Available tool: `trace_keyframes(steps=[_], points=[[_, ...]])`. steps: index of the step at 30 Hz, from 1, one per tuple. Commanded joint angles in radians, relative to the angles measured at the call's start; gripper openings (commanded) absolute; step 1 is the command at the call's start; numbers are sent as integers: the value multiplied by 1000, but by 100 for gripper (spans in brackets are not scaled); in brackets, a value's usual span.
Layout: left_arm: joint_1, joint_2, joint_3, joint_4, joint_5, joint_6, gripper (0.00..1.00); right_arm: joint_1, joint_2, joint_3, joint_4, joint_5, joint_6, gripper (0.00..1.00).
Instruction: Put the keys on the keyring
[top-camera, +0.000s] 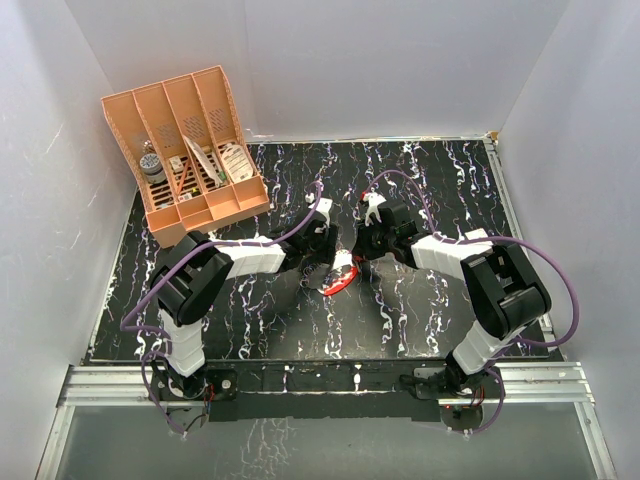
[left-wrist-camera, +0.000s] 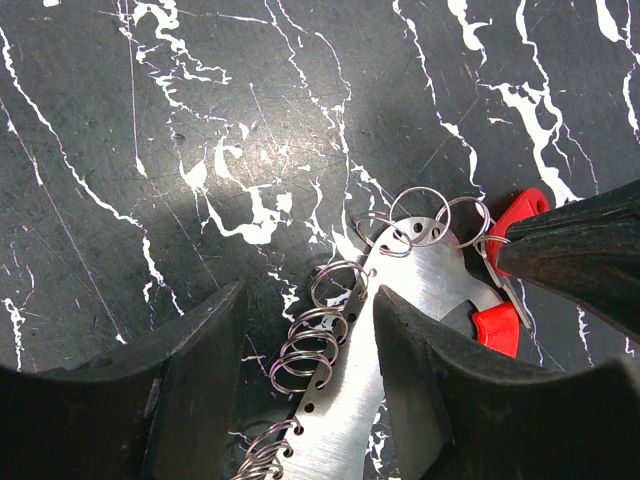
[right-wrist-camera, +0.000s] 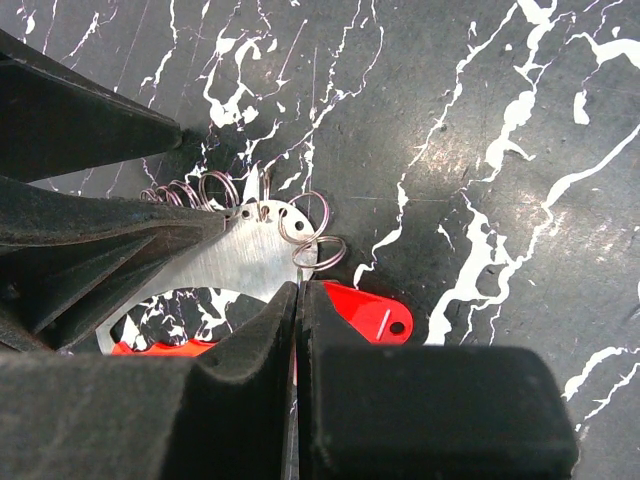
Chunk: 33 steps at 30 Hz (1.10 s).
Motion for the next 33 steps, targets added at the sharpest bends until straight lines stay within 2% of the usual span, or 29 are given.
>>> trace_keyframes(steps=[1,33], points=[[2,53,-42,-143,-22,-1,52,2,-28,25,62,18,-1,0],[2,55,-41,-144,-29,2,52,-6,5,41,77,55,8,0]])
